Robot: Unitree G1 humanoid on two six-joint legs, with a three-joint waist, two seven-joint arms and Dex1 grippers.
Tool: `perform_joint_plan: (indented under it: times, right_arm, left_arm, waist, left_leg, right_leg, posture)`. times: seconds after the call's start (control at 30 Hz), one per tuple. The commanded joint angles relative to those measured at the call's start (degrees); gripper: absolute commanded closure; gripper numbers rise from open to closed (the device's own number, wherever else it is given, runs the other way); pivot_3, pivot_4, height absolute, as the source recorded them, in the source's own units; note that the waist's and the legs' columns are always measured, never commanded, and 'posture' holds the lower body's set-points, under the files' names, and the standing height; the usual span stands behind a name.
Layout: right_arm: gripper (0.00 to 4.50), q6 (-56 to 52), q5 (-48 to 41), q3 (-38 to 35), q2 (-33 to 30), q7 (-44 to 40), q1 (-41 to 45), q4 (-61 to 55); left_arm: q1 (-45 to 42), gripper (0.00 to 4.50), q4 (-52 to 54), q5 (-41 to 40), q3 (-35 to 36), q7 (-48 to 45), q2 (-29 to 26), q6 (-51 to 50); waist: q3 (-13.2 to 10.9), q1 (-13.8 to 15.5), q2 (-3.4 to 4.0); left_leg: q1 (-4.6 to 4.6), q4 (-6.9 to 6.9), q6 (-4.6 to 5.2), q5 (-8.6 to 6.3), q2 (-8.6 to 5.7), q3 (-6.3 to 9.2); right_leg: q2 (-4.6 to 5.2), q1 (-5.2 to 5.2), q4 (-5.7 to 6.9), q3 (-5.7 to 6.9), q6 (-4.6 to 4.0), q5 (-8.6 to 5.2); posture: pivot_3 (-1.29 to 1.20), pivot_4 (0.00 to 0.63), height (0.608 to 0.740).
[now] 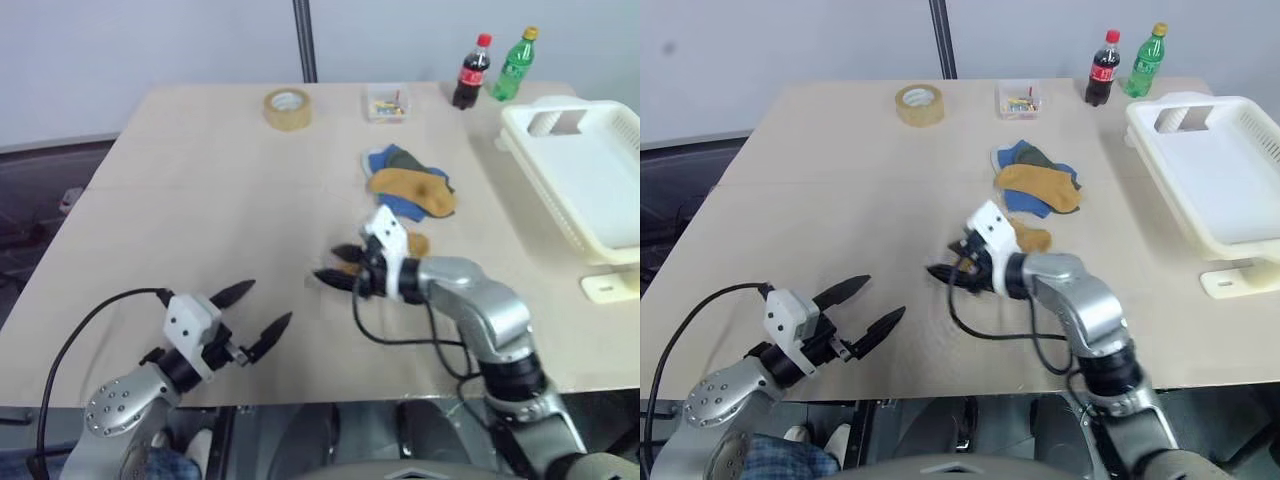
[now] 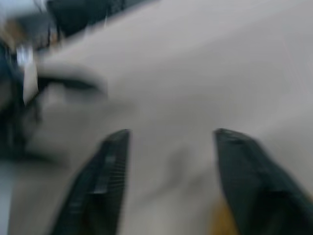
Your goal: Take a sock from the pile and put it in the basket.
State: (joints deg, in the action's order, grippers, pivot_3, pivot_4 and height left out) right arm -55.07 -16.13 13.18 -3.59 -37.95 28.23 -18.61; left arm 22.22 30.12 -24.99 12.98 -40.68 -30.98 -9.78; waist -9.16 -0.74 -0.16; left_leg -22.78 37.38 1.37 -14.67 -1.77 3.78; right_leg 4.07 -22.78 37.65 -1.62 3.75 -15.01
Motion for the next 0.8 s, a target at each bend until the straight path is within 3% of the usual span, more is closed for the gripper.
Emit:
perform_joint_plan:
  times: [0.03, 0.27, 0.53, 0.73, 0.77, 0.8]
  right_arm:
    - [1.35, -2.5, -3.8, -4.7, -2.9, 0.2, 0.8, -2.5]
    - [1.35, 7.5, 2.8, -7.7, -16.1, 2.5, 2.3, 10.4]
    - [1.35, 14.7, 6.4, -6.9, -17.5, 4.2, 3.7, 24.0]
    - [4.11, 4.6, 2.4, -9.8, -18.8, 4.4, -0.3, 13.2]
    - [4.46, 0.9, 1.1, -10.9, -18.6, 5.4, -1.9, 9.7]
    - [4.46, -2.3, 0.1, -11.8, -18.4, 6.3, -3.4, 6.4]
  left_arm:
    - [-0.4, 0.00, 0.4, -1.1, 0.8, -0.7, -0.5, -0.1]
    - [0.1, 0.00, 0.7, -0.4, 0.0, -0.4, 0.3, 0.2]
    - [-0.8, 0.00, 0.4, 0.1, -0.6, -0.2, 0.8, 0.2]
    - [-0.8, 0.00, 0.3, 0.0, -0.3, -0.3, 0.6, 0.1]
    - [-0.7, 0.00, 0.5, 0.0, -0.3, -0.3, 0.6, 0.1]
    - [-0.6, 0.00, 0.5, 0.0, -0.4, -0.4, 0.7, 0.1]
  waist:
    - [0.0, 0.2, -0.03]
    - [0.0, -0.2, -0.01]
    - [0.0, -1.1, -0.03]
    - [0.0, -1.0, -0.04]
    - [0.0, -0.9, -0.03]
    - [0.0, -0.7, -0.04]
  left_leg:
    - [-0.02, 0.00, 0.00, 0.00, -0.03, 0.01]
    - [0.02, -0.04, 0.00, 0.00, 0.00, -0.01]
    - [0.03, -0.05, 0.01, 0.00, 0.04, -0.18]
    - [0.02, -0.03, 0.02, 0.00, 0.04, -0.12]
    - [0.01, -0.03, 0.02, 0.00, 0.04, -0.10]
    - [-0.02, -0.04, 0.02, 0.00, 0.04, -0.10]
  right_leg:
    - [0.03, 0.01, -0.02, 0.01, 0.00, 0.00]
    - [0.02, 0.01, 0.04, 0.00, -0.01, 0.00]
    - [-0.04, 0.01, 0.05, -0.14, 0.01, 0.00]
    - [-0.04, 0.03, 0.07, -0.10, 0.01, 0.00]
    - [-0.03, 0.03, 0.05, -0.08, 0.01, 0.00]
    - [-0.02, 0.03, 0.04, -0.08, 0.01, 0.00]
  posture:
    - [0.00, 0.150, 0.738]
    - [0.00, 0.150, 0.738]
    - [0.00, 0.150, 0.738]
    - [0.00, 0.150, 0.738]
    - [0.00, 0.150, 0.738]
    - [0.00, 0.150, 0.738]
